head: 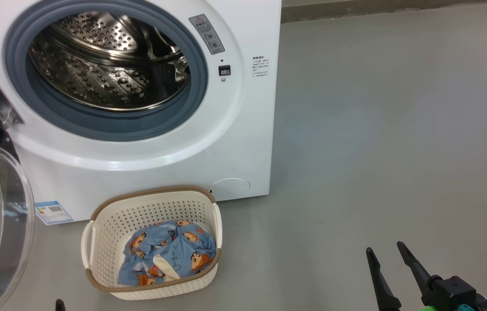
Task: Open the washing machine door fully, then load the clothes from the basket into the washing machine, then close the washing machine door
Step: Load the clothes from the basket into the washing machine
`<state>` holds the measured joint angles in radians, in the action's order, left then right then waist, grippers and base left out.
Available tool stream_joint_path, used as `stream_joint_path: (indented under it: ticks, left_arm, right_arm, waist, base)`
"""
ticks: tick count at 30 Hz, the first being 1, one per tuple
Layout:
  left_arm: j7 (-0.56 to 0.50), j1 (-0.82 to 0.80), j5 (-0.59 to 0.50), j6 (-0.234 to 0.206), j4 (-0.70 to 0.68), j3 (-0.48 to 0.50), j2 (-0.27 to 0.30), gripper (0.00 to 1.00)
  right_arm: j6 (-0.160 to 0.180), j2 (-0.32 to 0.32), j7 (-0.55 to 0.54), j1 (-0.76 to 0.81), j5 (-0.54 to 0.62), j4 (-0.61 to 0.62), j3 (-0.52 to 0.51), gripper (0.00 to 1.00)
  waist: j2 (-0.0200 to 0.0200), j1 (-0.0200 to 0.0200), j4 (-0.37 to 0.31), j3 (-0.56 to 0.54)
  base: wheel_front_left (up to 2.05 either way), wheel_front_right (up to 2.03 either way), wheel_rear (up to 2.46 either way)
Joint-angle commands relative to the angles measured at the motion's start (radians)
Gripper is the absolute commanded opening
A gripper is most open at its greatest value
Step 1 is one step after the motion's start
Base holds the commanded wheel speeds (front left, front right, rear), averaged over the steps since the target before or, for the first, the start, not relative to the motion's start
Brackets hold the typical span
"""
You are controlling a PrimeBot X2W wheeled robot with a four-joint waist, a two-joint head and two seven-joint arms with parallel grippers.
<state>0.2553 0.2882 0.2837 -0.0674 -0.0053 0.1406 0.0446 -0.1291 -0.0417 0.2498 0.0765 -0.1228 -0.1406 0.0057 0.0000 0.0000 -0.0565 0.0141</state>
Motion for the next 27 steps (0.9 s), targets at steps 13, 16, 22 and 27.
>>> stream_joint_path:
  ticks: [13, 16, 22, 27]
  left_arm:
    - [0.006, -0.02, -0.01, -0.008, -0.019, 0.021, 0.006, 1.0]
    - [0.006, -0.022, -0.009, -0.016, -0.021, 0.027, 0.006, 1.0]
    - [0.006, -0.024, -0.02, -0.034, -0.022, 0.033, 0.006, 1.0]
    - [0.006, -0.022, -0.022, -0.036, -0.018, 0.031, 0.006, 1.0]
  right_arm:
    - [-0.002, -0.009, 0.012, -0.039, -0.001, 0.019, 0.023, 1.0]
    - [-0.002, -0.009, 0.012, -0.039, -0.002, 0.019, 0.023, 1.0]
    - [-0.002, -0.009, 0.012, -0.038, -0.002, 0.02, 0.024, 1.0]
    - [-0.002, -0.009, 0.012, -0.037, -0.003, 0.019, 0.026, 1.0]
  waist:
    - [0.0, 0.0, -0.004, 0.003]
    - [0.0, 0.0, -0.004, 0.003]
    - [0.0, 0.0, -0.004, 0.004]
    - [0.0, 0.0, -0.004, 0.004]
  base:
    - [0.78, -0.78, 0.0]
    - [1.86, -1.86, 0.0]
    - [1.71, -1.71, 0.0]
    - [1.02, -1.02, 0.0]
